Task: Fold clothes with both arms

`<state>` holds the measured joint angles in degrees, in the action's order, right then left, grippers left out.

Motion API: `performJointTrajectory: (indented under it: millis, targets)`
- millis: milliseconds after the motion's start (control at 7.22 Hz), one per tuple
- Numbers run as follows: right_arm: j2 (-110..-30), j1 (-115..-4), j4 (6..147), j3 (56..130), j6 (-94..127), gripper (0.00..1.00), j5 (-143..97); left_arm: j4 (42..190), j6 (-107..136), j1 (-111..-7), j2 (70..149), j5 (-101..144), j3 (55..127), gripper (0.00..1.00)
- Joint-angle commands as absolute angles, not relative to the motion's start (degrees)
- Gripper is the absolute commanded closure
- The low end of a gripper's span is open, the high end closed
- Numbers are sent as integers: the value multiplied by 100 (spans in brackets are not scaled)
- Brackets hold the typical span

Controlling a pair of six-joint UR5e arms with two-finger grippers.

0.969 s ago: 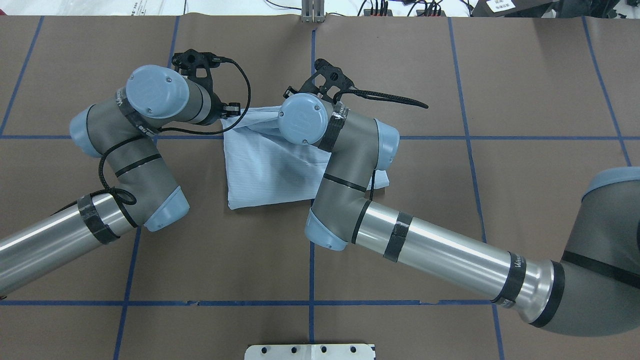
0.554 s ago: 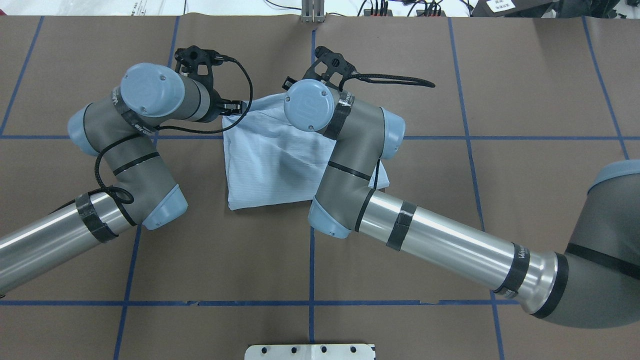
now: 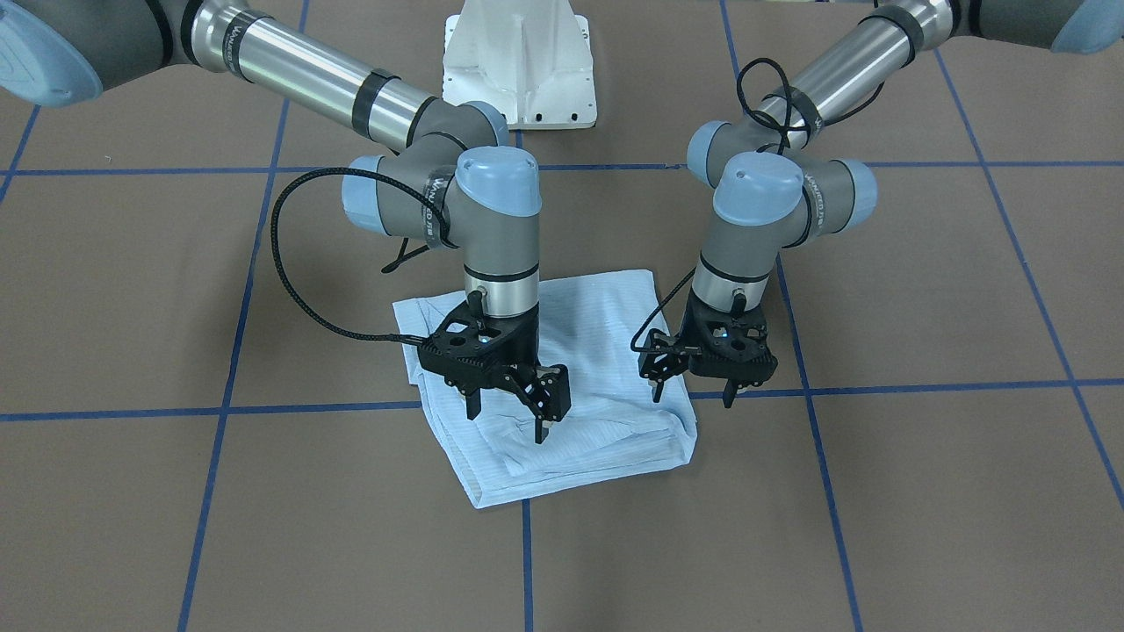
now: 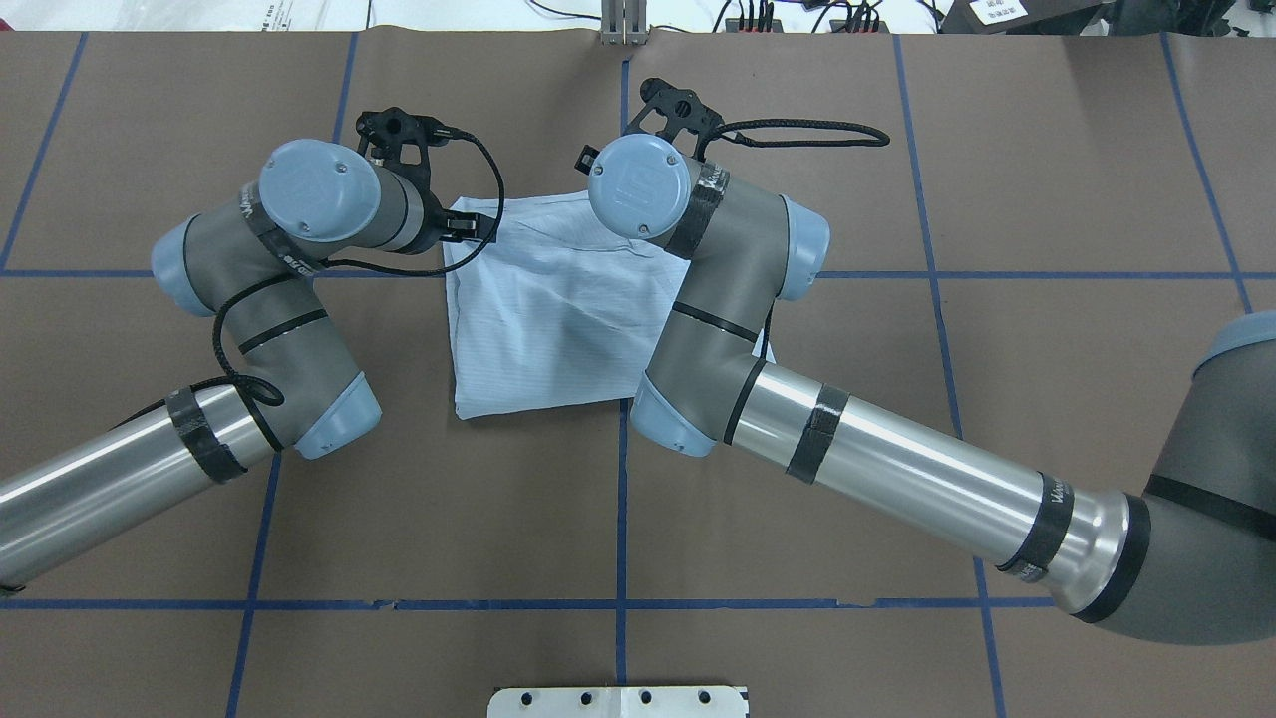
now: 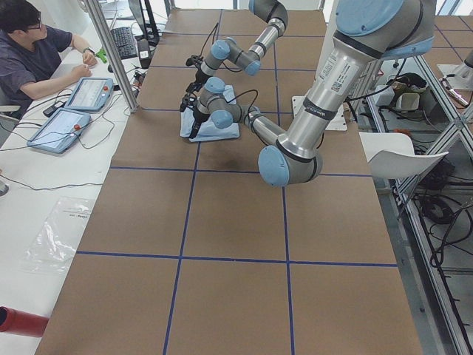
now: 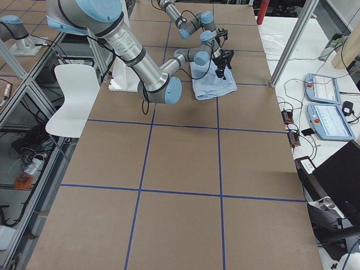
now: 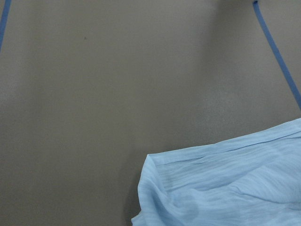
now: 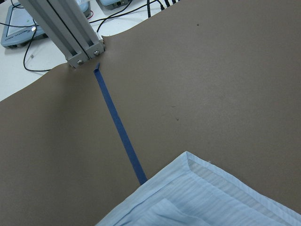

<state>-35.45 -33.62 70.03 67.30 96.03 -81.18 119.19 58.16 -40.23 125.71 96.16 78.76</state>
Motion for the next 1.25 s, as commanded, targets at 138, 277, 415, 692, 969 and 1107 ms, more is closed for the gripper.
performJointTrajectory:
  millis: [138,277,415,692,969,1107]
  targets:
    - [-3665,-3366,6996,6759,9458,0,-8130,11962,5810,-4069,12876,9239,7147,0]
    - [-3682,-3366,6996,6759,9370,0,-8121,11945,5731,-4235,12893,9229,7050,0]
    - [-3700,-3375,7005,6759,9308,0,-8130,11936,5626,-4402,12902,9150,6910,0]
    - [-3848,-3462,7258,7011,8915,0,-8426,12032,4944,-4814,12911,9175,6934,0]
    - [-4427,-3760,8230,8229,8030,0,-8936,12076,3978,-5341,12772,10075,7222,0]
    - [-4830,-4066,8609,8897,7415,0,-9408,12050,3285,-5683,12396,10507,7677,0]
